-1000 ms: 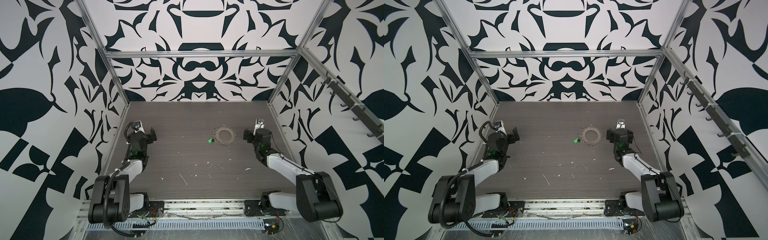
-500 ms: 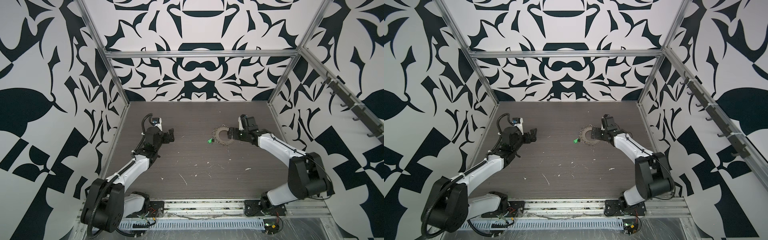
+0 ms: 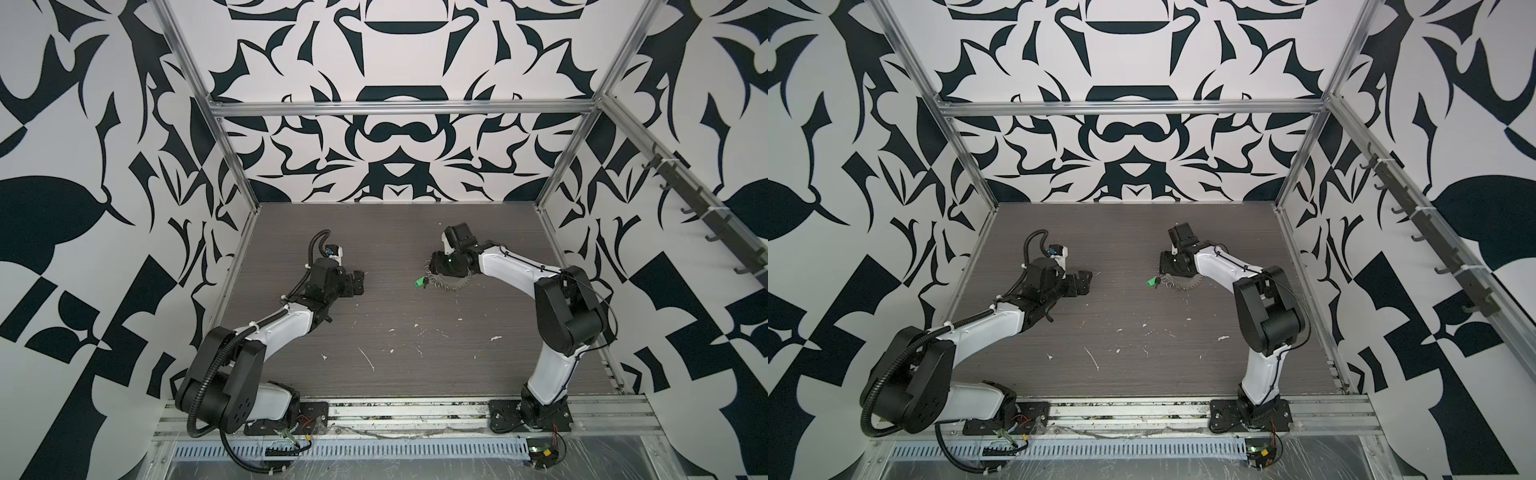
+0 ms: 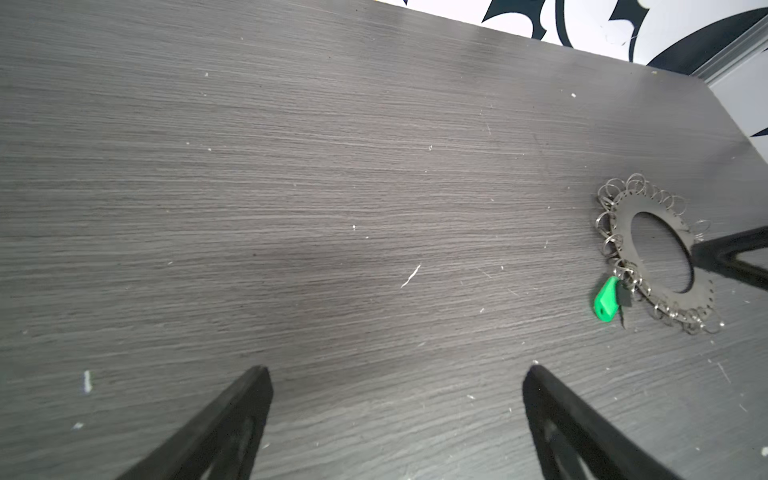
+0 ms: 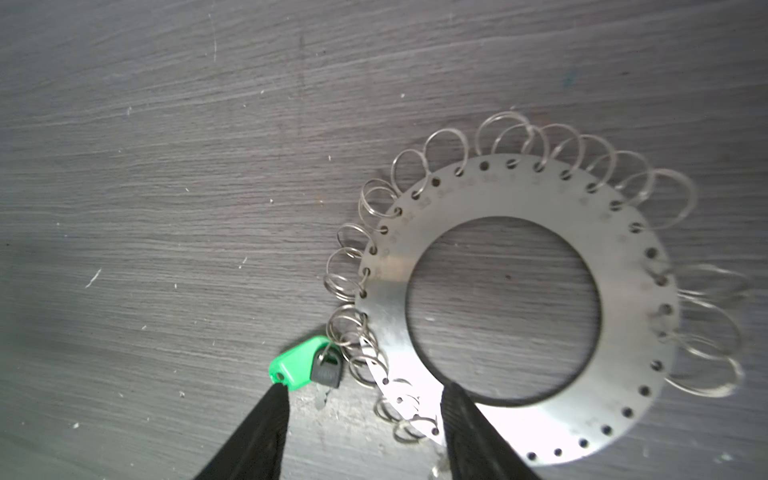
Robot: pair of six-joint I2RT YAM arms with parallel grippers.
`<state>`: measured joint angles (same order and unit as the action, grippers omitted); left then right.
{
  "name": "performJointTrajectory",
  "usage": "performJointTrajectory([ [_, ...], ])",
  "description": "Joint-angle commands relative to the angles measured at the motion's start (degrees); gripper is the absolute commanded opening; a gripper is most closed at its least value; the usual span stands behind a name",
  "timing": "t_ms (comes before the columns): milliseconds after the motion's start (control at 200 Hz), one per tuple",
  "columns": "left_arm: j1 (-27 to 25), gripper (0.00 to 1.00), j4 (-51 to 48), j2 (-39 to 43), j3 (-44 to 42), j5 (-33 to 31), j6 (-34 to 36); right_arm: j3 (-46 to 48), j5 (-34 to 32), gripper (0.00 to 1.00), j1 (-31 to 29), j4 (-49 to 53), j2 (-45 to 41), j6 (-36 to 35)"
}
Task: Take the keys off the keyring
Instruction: 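Reach the right gripper to the green tag while the left arm advances, then grasp the green tag with the right gripper and lift the disc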
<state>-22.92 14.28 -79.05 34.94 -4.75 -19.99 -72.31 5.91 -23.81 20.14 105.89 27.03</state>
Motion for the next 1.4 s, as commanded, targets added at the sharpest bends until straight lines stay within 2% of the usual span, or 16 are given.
performJointTrajectory([
  [0,-0.24,0.97,0.39,-0.86,1.52,1.51,-2.02,-2.85,1.16,0.57,-1.36,1.75,0.78,1.12],
  [435,-0.26,0.97,0.09,-0.9,1.71,1.98,-2.12,-6.5,0.51,0.32,-3.43,2.97,5.16,1.17],
  [665,-0.26,0.97,-0.31,-0.33,1.79,1.77,-1.98,-7.82,-0.18,0.3,-3.43,3.39,6.91,1.31],
  [910,-0.21,0.97,-0.87,0.34,1.59,1.68,-1.98,-9.11,-0.23,0.2,-3.48,3.84,8.35,1.03],
  [1050,-0.22,0.97,-1.51,1.06,1.62,1.25,-1.57,-9.6,-0.03,0.0,-3.51,4.88,8.18,0.75],
  [1195,-0.29,0.97,-2.15,2.12,1.36,0.69,-0.7,-9.84,-0.19,0.0,-3.47,6.92,6.04,-0.49],
  [1280,-0.2,0.97,-2.2,2.9,1.26,1.57,0.48,-10.45,1.96,0.0,-3.45,8.61,3.58,-2.63],
  [1395,-0.27,0.96,-0.69,4.69,0.64,8.98,5.53,-10.78,6.52,0.0,-3.43,10.53,-1.24,-7.26],
])
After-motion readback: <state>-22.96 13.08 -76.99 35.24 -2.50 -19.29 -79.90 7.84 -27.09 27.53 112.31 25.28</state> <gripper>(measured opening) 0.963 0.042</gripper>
